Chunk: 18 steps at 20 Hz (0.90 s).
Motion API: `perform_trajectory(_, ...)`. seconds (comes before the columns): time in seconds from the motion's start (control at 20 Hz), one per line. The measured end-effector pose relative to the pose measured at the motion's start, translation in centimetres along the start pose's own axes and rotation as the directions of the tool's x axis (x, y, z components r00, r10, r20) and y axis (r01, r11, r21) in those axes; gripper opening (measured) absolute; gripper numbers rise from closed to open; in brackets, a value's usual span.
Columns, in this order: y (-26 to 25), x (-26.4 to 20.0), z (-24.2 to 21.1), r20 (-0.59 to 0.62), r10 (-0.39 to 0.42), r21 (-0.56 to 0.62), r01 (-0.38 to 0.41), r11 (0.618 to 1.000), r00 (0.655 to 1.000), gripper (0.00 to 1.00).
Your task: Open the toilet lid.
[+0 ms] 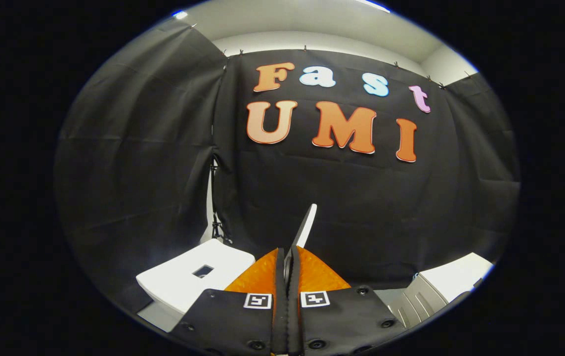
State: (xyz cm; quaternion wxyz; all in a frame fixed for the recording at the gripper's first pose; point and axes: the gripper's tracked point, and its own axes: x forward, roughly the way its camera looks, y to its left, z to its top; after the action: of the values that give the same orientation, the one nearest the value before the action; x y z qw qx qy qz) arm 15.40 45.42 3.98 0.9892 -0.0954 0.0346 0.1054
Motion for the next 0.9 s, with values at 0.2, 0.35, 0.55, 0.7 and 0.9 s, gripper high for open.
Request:
perform_trajectory(0.2,3.1,0.5,0.5,0.005,0.024,-0.031,-0.024,0.999,1.0,0.08)
perform_trajectory(0.35,5.4,0.9,0.8,0.001,0.061,-0.037,-0.061,0.997,0.998,0.08)
perform_trajectory(0.55,7.6,1.2,1.0,0.0,0.102,-0.033,-0.102,0.994,0.995,0.08)
perform_trajectory(0.7,9.1,1.7,1.0,-0.005,0.137,-0.034,-0.137,0.99,0.991,0.08)
perform_trajectory(0.9,11.0,1.9,0.9,-0.007,0.177,-0.043,-0.178,0.983,0.984,0.08)
